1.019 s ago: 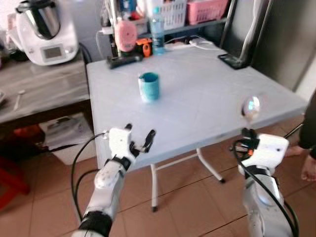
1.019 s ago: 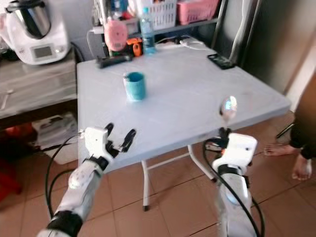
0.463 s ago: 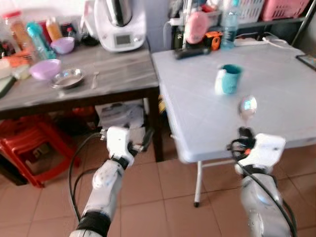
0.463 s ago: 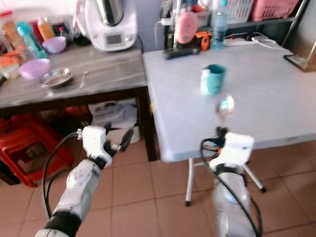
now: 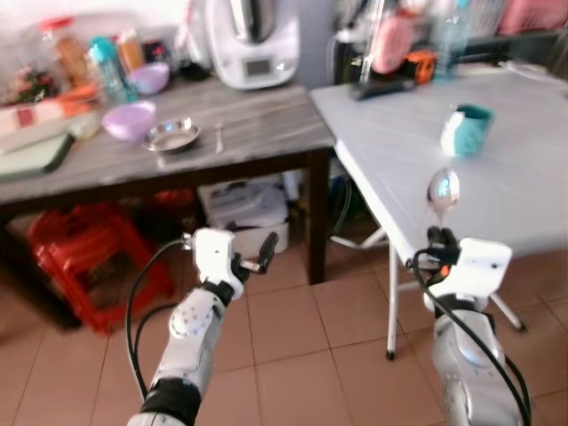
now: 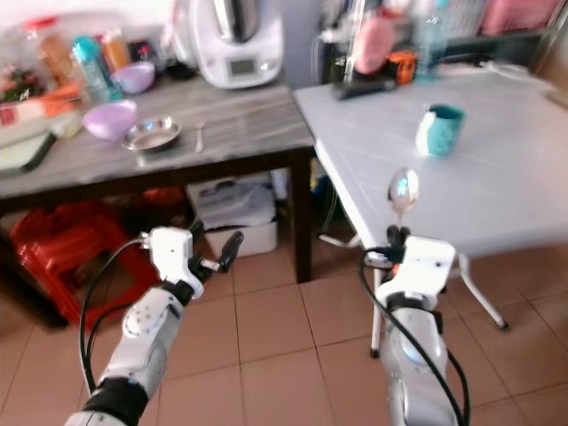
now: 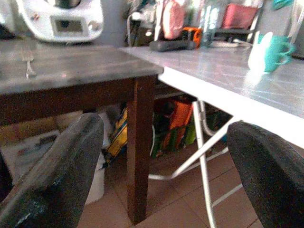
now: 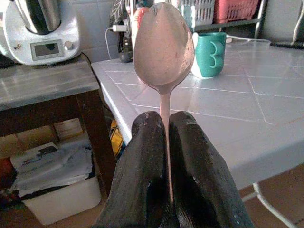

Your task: Setting the table

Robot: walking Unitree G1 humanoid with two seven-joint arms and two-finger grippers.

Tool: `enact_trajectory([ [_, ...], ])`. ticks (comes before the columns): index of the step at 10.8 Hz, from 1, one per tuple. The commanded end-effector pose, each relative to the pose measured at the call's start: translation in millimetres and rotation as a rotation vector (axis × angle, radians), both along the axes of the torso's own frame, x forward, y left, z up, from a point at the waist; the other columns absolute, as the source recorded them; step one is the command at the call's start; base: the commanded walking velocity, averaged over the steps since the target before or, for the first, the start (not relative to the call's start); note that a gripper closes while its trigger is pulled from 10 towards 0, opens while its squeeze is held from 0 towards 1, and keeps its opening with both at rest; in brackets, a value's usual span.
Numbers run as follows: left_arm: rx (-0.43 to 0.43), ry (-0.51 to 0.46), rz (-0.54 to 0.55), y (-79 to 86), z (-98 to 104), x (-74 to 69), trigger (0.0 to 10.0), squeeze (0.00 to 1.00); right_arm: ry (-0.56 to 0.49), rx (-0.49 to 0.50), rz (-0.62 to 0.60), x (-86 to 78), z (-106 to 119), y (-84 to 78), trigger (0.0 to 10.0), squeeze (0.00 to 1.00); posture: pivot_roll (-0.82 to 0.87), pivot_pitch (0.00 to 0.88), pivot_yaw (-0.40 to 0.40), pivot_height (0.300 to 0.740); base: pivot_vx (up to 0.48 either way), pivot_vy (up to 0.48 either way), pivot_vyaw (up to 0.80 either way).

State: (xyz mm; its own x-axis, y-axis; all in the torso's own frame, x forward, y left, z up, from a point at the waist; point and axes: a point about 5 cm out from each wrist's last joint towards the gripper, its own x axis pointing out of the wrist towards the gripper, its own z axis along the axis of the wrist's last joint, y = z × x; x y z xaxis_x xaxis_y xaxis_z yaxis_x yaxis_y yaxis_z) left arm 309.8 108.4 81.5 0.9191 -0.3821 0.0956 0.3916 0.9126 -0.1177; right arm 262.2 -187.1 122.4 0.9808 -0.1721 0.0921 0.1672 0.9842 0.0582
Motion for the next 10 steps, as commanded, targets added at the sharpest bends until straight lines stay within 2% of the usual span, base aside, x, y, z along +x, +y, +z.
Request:
enact_trajectory([
  [1, 0.031, 0.0, 0.031, 13.8, -1.7, -0.2, 10.0, 0.0, -0.028, 0.013, 0.032, 2.3, 5.5, 10.4, 10.0, 0.0, -0.11, 0.0, 0.059, 0.74, 0.0, 0.48, 0.0],
  [4, 0.038, 0.005, 0.04, 13.8, -1.7, 0.9, 10.0, 0.0, -0.03, 0.014, 0.034, 3.1, 5.4, 10.8, 10.0, 0.0, -0.11, 0.0, 0.058, 0.74, 0.0, 0.43, 0.14],
  [8, 0.053, -0.017, 0.025, 15.4, 0.5, 0.8, 10.0, 0.0, -0.032, 0.016, 0.04, 4.1, 5.3, 12.7, 10.0, 0.0, -0.11, 0.0, 0.059, 0.74, 0.0, 0.0, 0.0],
  [10, 0.043, -0.015, 0.004, 15.6, 1.2, 0.9, 10.0, 0.0, -0.035, 0.015, 0.039, 4.4, 5.7, 12.1, 10.0, 0.0, -0.11, 0.0, 0.059, 0.74, 0.12, 0.0, 0.53],
])
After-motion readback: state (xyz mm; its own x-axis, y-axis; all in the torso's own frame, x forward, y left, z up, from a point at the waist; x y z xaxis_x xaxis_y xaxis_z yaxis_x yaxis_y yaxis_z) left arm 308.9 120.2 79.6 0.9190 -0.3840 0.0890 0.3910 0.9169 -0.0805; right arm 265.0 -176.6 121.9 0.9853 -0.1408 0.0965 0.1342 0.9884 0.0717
